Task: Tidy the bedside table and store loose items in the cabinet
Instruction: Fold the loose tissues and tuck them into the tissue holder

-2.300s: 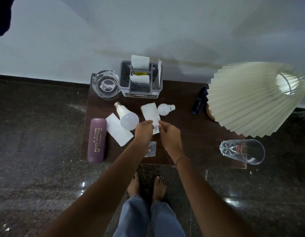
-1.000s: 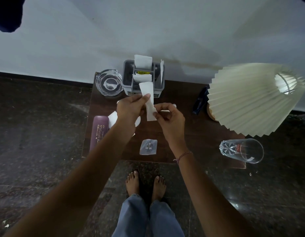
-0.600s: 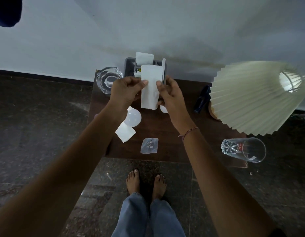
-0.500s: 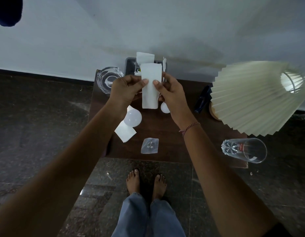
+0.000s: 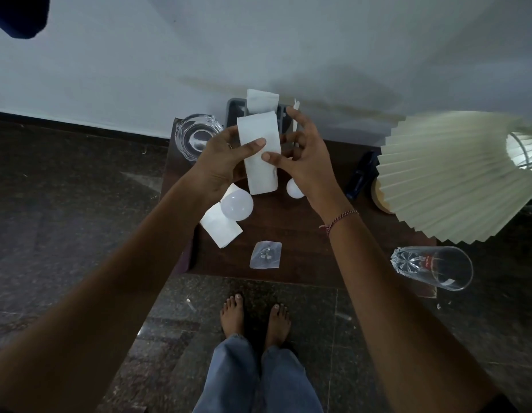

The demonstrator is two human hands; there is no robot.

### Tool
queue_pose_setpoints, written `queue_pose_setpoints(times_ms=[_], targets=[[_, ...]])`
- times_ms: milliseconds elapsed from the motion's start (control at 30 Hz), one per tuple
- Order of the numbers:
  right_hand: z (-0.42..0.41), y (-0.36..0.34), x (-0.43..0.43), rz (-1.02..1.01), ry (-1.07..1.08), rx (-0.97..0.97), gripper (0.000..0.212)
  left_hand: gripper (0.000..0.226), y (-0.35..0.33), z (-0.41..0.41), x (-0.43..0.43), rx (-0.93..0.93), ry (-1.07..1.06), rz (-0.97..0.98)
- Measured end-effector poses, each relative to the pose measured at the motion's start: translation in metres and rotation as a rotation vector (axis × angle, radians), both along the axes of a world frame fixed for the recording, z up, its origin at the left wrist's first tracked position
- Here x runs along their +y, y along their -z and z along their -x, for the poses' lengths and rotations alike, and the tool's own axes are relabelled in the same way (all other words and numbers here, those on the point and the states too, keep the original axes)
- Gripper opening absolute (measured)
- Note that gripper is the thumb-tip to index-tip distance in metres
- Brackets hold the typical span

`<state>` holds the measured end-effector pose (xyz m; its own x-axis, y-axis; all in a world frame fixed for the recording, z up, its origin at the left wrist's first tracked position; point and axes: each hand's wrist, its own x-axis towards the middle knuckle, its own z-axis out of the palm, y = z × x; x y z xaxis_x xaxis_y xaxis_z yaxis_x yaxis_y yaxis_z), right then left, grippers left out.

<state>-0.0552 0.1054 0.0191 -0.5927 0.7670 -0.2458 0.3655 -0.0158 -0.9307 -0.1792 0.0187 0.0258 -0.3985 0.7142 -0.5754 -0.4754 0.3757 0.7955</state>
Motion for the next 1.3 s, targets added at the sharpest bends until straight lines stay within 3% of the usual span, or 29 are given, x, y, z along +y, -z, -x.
queue_pose_setpoints(times_ms=[100,233,367,700,1300], targets=[[0.002,0.001,0.001,-0.145,-0.01,-0.077,0.06,0.036,-0.001,0.004,-0.001,0.213,-0.02,-0.022],[0.007,-0.001,0.006,-0.344,0.02,-0.232,0.029,0.026,-0.001,0.01,0.002,0.733,0.014,0.012],[0.013,0.0,0.012,-0.465,0.006,-0.287,0.02,0.027,-0.009,0.014,0.01,0.963,0.035,0.013],[0.019,-0.001,0.013,-0.506,0.002,-0.275,0.02,0.018,-0.015,0.013,0.016,1.087,0.139,-0.031],[0.026,0.018,0.009,-0.533,-0.067,-0.337,0.021,0.016,0.001,0.016,0.007,1.217,0.255,0.104]])
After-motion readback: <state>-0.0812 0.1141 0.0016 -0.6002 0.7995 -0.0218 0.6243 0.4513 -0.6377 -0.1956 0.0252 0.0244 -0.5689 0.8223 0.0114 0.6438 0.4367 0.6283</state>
